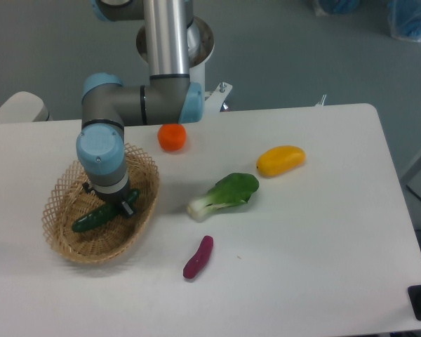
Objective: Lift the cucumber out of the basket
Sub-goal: 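Lift the cucumber out of the basket and carry it past the sweet potato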
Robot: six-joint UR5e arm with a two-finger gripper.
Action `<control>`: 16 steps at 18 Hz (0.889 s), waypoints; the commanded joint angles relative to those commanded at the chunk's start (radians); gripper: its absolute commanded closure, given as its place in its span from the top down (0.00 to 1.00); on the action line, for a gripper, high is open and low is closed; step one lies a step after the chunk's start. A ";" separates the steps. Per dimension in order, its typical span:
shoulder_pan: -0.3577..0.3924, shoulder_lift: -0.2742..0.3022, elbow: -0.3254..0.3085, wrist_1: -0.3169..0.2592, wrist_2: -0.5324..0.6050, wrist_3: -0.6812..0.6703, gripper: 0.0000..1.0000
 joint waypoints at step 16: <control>0.218 -0.034 0.241 -0.109 -0.029 0.115 0.11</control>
